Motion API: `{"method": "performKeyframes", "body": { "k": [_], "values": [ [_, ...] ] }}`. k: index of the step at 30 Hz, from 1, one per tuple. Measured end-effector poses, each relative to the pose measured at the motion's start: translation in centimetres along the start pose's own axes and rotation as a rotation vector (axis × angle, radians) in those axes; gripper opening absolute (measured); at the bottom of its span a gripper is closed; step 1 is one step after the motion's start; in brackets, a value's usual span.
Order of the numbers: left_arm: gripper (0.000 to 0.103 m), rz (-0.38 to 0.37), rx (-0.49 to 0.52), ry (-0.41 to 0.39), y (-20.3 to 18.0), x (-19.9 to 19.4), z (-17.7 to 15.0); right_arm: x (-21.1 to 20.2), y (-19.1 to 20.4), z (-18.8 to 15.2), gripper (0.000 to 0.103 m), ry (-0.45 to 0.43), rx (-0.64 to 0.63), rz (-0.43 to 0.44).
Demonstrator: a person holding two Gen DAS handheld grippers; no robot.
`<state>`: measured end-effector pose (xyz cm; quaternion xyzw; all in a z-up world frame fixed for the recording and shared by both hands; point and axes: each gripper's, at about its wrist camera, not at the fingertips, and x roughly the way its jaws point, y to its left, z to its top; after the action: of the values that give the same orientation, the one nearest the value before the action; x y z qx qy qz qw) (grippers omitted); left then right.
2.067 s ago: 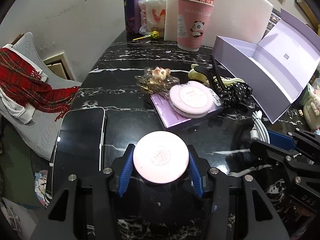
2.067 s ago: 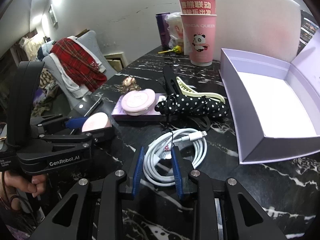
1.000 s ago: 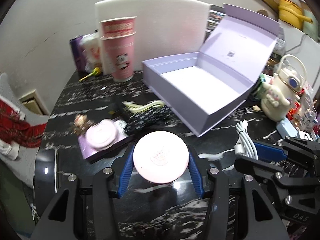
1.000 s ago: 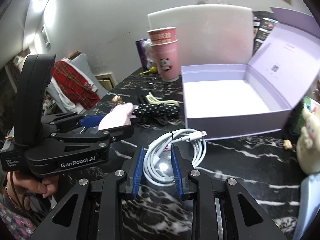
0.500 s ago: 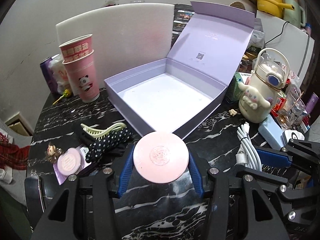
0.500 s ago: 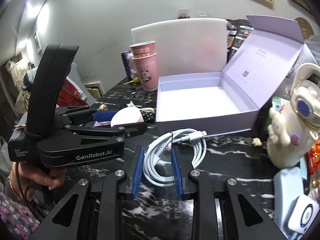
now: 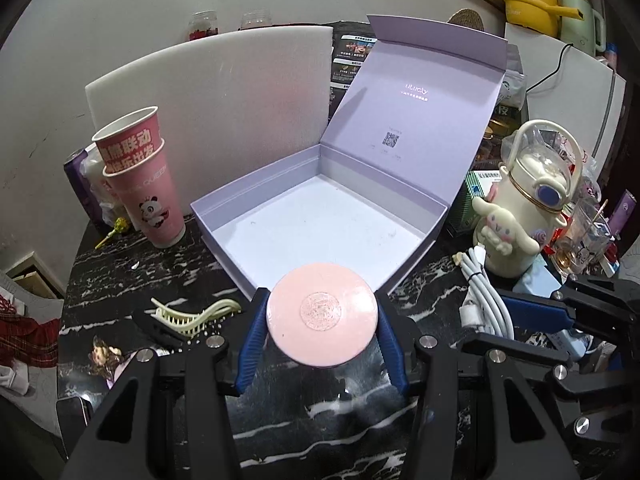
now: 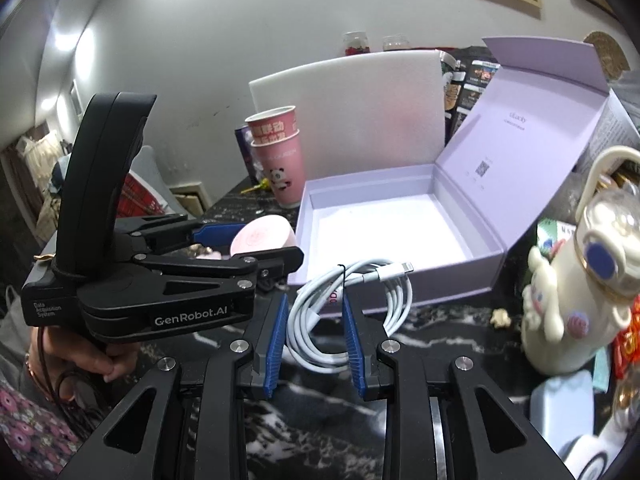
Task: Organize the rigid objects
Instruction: 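Carry the pink compact and white cable over the lilac gift box with both grippers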
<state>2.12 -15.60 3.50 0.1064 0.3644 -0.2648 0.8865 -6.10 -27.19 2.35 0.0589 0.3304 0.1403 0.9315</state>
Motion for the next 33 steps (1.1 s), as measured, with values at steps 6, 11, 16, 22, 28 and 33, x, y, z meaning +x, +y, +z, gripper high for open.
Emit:
{"method": "performKeyframes", "body": {
  "k": [6, 11, 16, 22, 28, 33],
  "values": [
    [0.050, -0.003, 0.018, -0.019, 0.1, 0.6, 1.9, 0.6, -1.3, 1.5, 0.028, -0.027, -0.025, -0.019],
    [0.050, 0.002, 0.040, -0.035, 0.3, 1.3, 3.4, 0.9, -2.4, 2.9, 0.028, -0.043, -0.037, -0.037],
    [0.050, 0.007, 0.041, -0.054, 1.3, 2.0, 5.1, 1.6, -3.3, 4.7, 0.028, -0.052, -0.060, -0.061],
    [0.050, 0.019, 0.031, -0.070, 2.9, 2.8, 7.0, 2.3, -4.7, 7.0, 0.028, -0.065, -0.074, -0.086],
    [0.051, 0.038, 0.033, -0.078, 4.4, 3.9, 8.9, 3.5, -6.6, 9.3, 0.028, -0.058, -0.083, -0.104],
    [0.050, 0.025, 0.049, -0.061, 4.8, 5.4, 10.1, 4.4, -7.4, 10.7, 0.028, -0.062, -0.091, -0.100]
  ]
}}
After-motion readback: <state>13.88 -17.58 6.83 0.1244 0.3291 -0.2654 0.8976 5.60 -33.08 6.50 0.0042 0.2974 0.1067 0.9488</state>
